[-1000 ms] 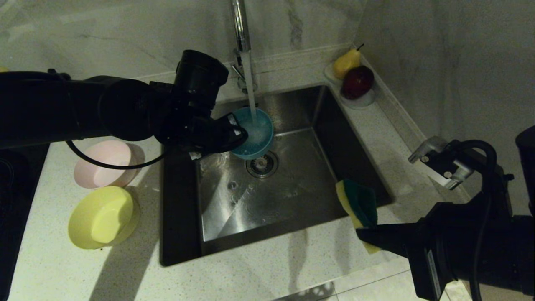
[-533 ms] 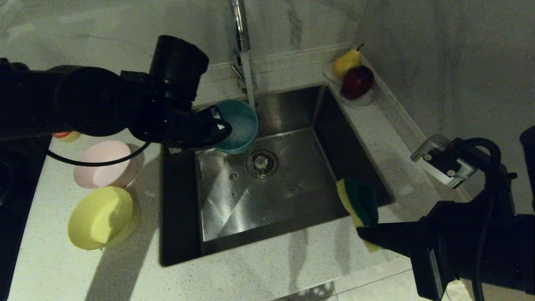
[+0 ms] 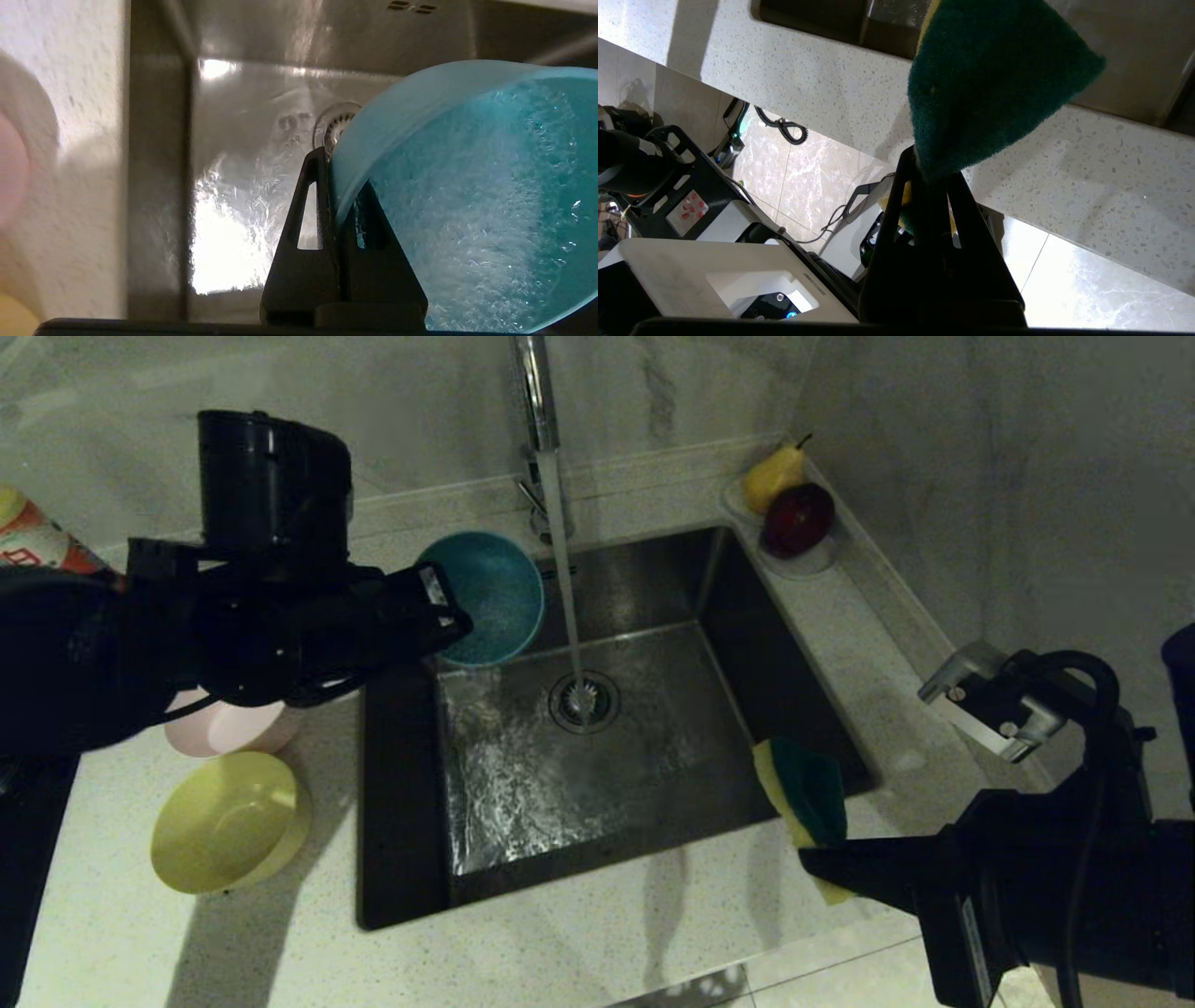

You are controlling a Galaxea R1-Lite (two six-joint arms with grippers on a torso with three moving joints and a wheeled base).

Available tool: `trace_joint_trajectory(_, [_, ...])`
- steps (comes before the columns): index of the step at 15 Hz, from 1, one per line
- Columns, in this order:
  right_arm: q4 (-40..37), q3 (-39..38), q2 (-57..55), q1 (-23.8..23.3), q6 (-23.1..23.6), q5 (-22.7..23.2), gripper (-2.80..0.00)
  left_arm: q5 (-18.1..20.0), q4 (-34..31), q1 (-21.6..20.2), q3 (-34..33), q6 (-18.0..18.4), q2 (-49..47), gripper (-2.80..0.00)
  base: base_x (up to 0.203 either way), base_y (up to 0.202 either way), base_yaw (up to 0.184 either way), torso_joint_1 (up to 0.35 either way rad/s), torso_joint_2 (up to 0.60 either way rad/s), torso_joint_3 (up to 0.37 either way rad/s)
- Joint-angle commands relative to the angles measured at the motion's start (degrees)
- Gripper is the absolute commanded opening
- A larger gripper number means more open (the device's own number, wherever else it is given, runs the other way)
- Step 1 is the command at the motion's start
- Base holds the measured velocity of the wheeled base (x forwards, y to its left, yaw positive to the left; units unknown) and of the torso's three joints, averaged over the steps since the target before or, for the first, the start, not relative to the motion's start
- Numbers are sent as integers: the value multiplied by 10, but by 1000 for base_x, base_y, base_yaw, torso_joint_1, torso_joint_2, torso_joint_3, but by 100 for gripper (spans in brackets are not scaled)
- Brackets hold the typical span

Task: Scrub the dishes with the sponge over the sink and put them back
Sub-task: Wash the bowl

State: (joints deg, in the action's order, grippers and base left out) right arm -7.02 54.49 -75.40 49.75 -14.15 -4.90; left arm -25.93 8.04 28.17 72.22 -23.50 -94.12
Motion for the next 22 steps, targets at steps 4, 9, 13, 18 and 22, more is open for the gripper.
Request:
trace_joint_trajectory(4, [0, -4, -9, 0, -3, 1, -280, -1, 339, 0, -148, 157, 47, -280, 0, 0, 0, 0, 0, 0])
trace_joint_trajectory(9, [0, -4, -11, 0, -3, 1, -280, 6, 418, 0, -164, 183, 86, -280, 0, 0, 0, 0, 0, 0])
trace_joint_trajectory(13, [0, 0, -29, 1, -4, 5, -280, 32, 497, 1, -193, 204, 119, -280, 0, 0, 0, 0, 0, 0])
trace_joint_trajectory(18, [1, 6, -40, 1, -4, 15, -280, 50, 533, 4, -215, 185, 174, -280, 0, 0, 0, 0, 0, 0])
trace_joint_trajectory(22, [8, 5, -45, 1, -4, 26, -280, 53, 529, 5, -223, 178, 203, -280, 0, 0, 0, 0, 0, 0])
